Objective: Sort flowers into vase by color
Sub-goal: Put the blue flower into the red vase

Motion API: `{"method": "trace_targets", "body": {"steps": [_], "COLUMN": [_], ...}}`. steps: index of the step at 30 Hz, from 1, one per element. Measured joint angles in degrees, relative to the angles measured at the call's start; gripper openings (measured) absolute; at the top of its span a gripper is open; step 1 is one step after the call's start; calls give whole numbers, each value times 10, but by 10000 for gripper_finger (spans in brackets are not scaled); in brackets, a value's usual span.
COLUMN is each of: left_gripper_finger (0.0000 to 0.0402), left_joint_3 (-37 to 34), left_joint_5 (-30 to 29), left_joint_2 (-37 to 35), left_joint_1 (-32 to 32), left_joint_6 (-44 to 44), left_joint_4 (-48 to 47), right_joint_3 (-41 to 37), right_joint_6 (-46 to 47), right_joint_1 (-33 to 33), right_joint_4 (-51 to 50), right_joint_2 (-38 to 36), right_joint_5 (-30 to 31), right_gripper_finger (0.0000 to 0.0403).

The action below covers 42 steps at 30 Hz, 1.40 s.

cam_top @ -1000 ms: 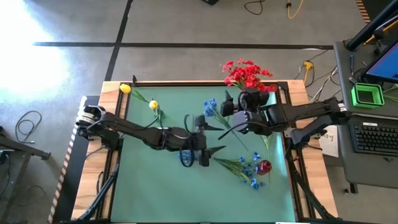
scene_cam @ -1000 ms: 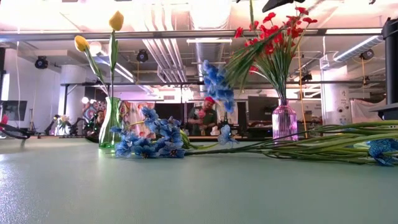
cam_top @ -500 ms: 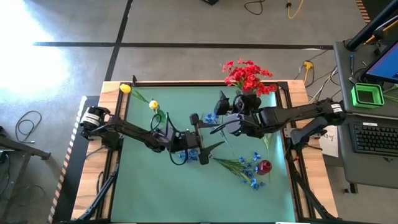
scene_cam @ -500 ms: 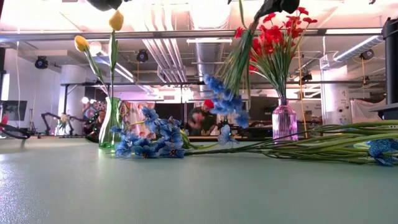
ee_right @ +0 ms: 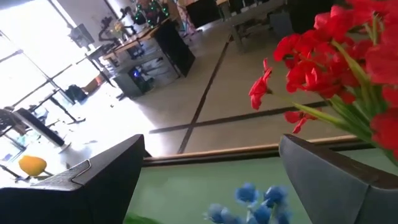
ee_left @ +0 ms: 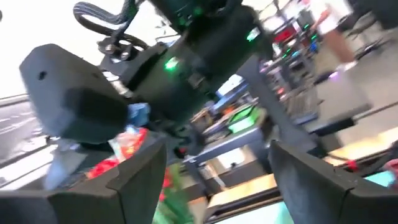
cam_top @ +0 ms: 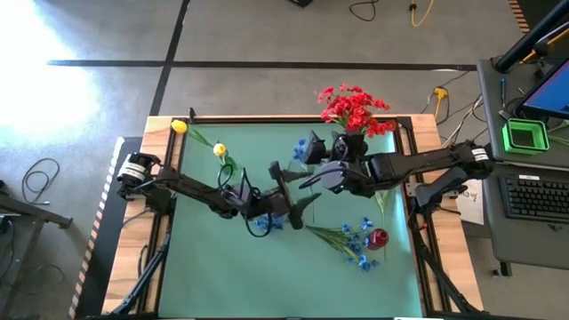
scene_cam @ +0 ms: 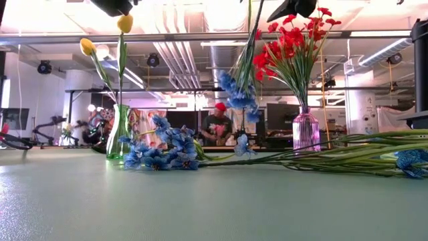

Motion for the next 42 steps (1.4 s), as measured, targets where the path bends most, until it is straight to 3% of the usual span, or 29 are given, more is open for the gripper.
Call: {"method": "trace_targets", "body": {"steps": [7, 13, 21, 26, 33, 42], "left_gripper_finger": [243, 217, 171, 117, 10, 1], "left_joint_3": [-1, -1, -2, -2, -1, -1], "left_joint_5": [-95, -66, -54, -56, -51, -51], "left_joint_2": [1, 3, 7, 7, 7, 7], "left_joint_1": [8, 29, 34, 36, 37, 37], "left_joint_6": [-2, -85, -98, -111, -110, -110], "left_joint_4": [64, 71, 68, 68, 53, 41], "right_joint_3": [0, 0, 1, 1, 1, 0], "right_joint_6": [4, 10, 10, 7, 0, -1], "right_joint_1": [0, -1, -1, 0, 0, 0], "right_joint_4": [0, 9, 17, 17, 17, 17], "right_joint_2": [5, 17, 26, 26, 27, 28], "right_joint_5": [-9, 3, -1, -3, -7, -8], "right_gripper_finger": [364, 364, 364, 364, 364, 364]}}
